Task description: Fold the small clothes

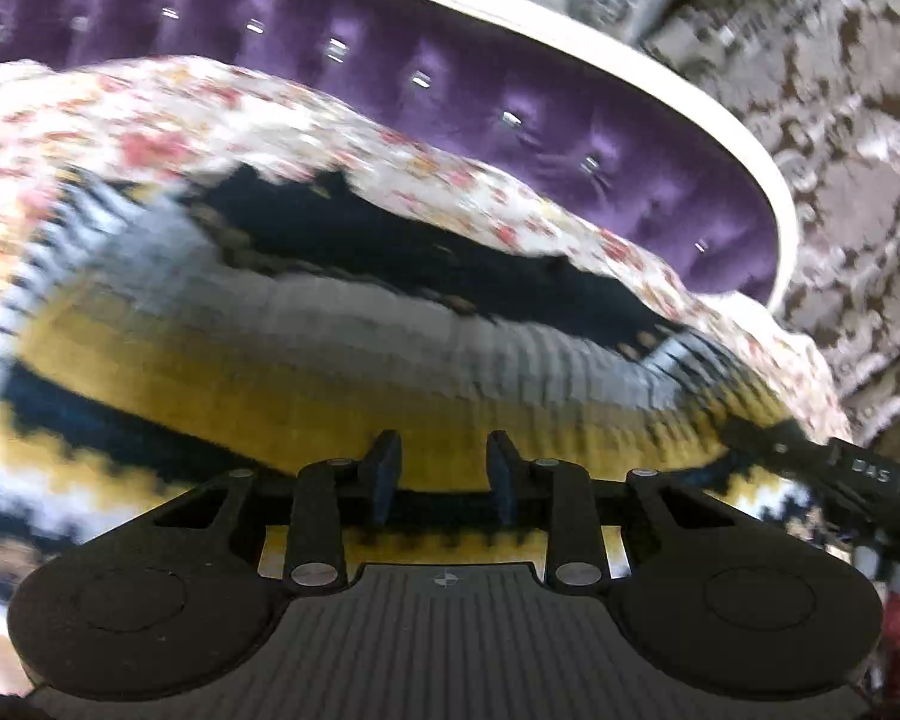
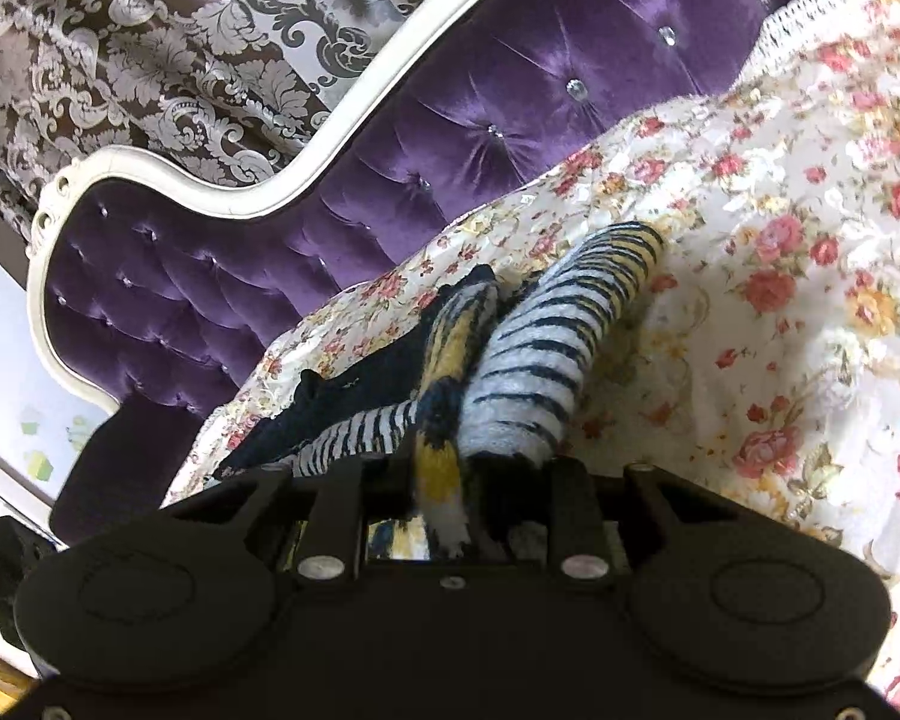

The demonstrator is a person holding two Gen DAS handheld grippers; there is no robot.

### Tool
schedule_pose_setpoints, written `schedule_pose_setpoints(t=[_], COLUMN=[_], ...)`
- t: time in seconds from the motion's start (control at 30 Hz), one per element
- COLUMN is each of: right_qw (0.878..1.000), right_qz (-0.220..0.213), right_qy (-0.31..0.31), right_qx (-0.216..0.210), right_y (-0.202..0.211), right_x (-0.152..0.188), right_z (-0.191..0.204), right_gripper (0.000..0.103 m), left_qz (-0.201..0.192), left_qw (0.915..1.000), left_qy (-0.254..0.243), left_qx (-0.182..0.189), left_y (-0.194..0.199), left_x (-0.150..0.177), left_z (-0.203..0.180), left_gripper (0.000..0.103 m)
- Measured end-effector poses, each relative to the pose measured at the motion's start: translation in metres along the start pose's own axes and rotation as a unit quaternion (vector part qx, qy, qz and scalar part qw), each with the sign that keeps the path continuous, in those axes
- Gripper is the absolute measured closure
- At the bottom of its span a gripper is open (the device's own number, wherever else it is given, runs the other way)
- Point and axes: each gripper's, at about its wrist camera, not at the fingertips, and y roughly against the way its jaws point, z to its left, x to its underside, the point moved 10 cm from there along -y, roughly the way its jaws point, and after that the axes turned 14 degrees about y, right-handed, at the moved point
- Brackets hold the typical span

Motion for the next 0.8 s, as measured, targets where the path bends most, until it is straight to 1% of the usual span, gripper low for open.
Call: schedule_pose_setpoints(t=[0.17, 0.27, 0.37, 0.43, 0.57, 0.67, 0.73, 0.8], right_qw=[0.999, 0.998, 0.995, 0.993, 0.986, 0.98, 0.977, 0.973], right_qz=[0.002, 0.003, 0.01, 0.022, 0.058, 0.09, 0.105, 0.113], right_qy=[0.033, 0.063, 0.091, 0.112, 0.144, 0.164, 0.179, 0.197], right_qx=[0.0, -0.016, -0.032, -0.042, -0.06, -0.061, -0.053, -0.046], right_y=[0.001, -0.006, -0.021, -0.038, -0.084, -0.116, -0.133, -0.144], right_x=[-0.022, -0.034, -0.036, -0.031, -0.004, 0.023, 0.04, 0.052], right_z=[0.041, 0.081, 0.122, 0.151, 0.198, 0.222, 0.231, 0.236], right_gripper=[0.07, 0.07, 0.07, 0.07, 0.07, 0.07, 0.069, 0.064], left_qz=[-0.019, -0.028, -0.035, -0.039, -0.039, -0.038, -0.037, -0.034], left_qw=[0.9995, 0.999, 0.9986, 0.9983, 0.9979, 0.9975, 0.997, 0.9964], left_qy=[0.025, 0.029, 0.034, 0.037, 0.041, 0.049, 0.062, 0.074], left_qx=[-0.008, -0.018, -0.023, -0.025, -0.031, -0.034, -0.03, -0.023], left_y=[0.034, 0.051, 0.066, 0.074, 0.082, 0.087, 0.091, 0.093], left_x=[-0.029, -0.045, -0.058, -0.063, -0.066, -0.065, -0.063, -0.063], left_z=[0.041, 0.063, 0.08, 0.092, 0.11, 0.125, 0.135, 0.142], left_gripper=[0.072, 0.072, 0.072, 0.072, 0.071, 0.071, 0.071, 0.071])
